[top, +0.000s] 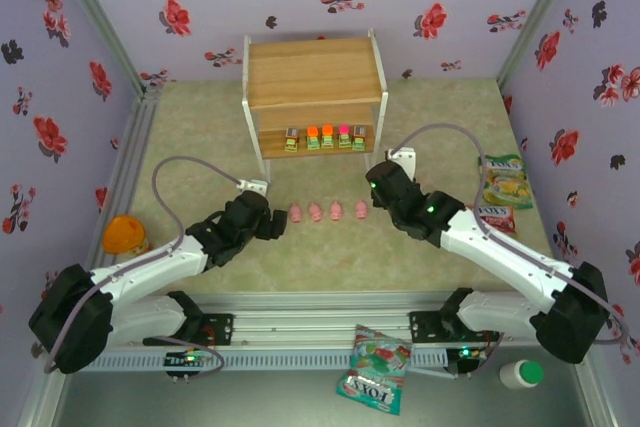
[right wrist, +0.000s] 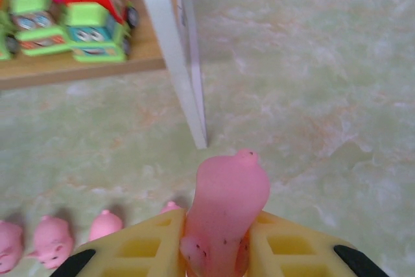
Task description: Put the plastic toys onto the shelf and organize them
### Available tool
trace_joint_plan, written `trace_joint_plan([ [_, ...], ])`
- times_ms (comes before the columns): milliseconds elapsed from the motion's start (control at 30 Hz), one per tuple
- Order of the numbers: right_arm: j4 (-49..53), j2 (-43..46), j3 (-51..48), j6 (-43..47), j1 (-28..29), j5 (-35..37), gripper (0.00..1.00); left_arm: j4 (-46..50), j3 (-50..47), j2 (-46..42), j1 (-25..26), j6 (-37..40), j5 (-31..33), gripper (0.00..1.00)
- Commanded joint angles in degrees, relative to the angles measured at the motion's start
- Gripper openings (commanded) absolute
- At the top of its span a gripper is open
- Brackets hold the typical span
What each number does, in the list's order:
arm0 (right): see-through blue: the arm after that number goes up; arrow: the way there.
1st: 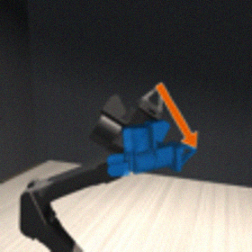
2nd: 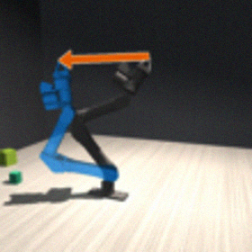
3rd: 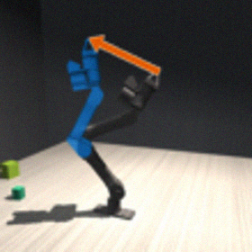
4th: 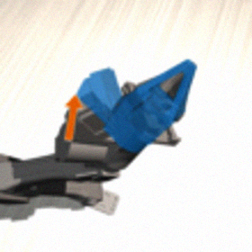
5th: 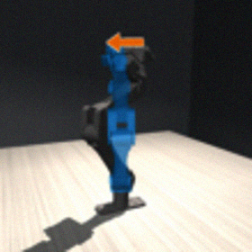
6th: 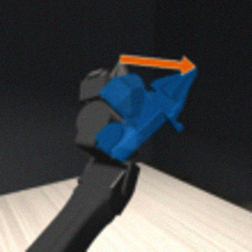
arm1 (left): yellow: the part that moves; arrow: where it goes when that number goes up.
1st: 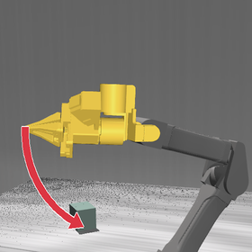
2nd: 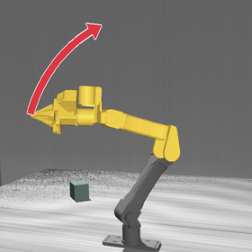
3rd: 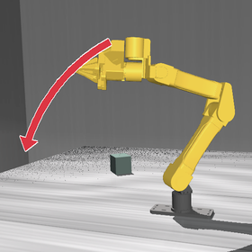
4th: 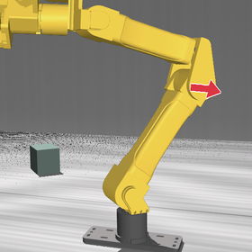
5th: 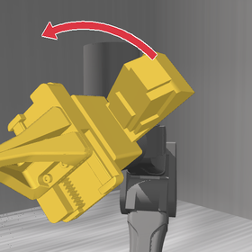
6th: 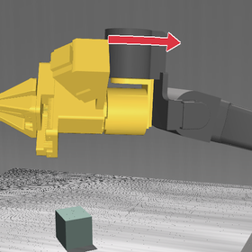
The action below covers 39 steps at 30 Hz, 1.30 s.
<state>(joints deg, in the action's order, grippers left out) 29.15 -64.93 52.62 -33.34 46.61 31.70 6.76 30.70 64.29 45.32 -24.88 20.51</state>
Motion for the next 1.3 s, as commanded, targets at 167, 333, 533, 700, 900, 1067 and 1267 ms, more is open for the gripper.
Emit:
trace_joint_plan([
  [167, 7.2, 0.1, 12.0, 4.9, 3.9, 4.7, 0.26, -1.9, 1.5, 0.0, -0.5, 0.6, -3.8, 0.92],
  [333, 8.8, -1.6, 19.5, 8.3, 4.9, 4.8, 0.26, -1.9, 1.6, 0.0, -0.5, 0.6, -4.5, 0.92],
  [533, 10.7, -5.5, 29.9, 12.9, 5.0, 3.9, 0.26, -1.9, 1.6, -0.2, -0.5, 0.5, -5.2, 0.92],
  [700, 12.1, -10.6, 38.6, 17.3, 5.0, 3.5, 0.27, -1.8, 1.6, -0.4, -0.5, 0.7, -5.3, 0.92],
  [900, 14.5, -17.3, 48.9, 20.8, 3.6, 1.9, 0.27, -1.7, 1.5, -0.9, -0.5, 0.5, -5.3, 0.93],
  [1067, 18.0, -22.7, 57.2, 21.0, -0.7, -2.9, 0.27, -1.6, 1.2, -1.8, -0.5, 0.5, -5.3, 0.93],
  [1267, 22.5, -28.7, 65.8, 22.0, -3.4, -6.6, 0.28, -1.3, 1.0, -2.5, -0.5, 0.7, -5.2, 0.93],
])
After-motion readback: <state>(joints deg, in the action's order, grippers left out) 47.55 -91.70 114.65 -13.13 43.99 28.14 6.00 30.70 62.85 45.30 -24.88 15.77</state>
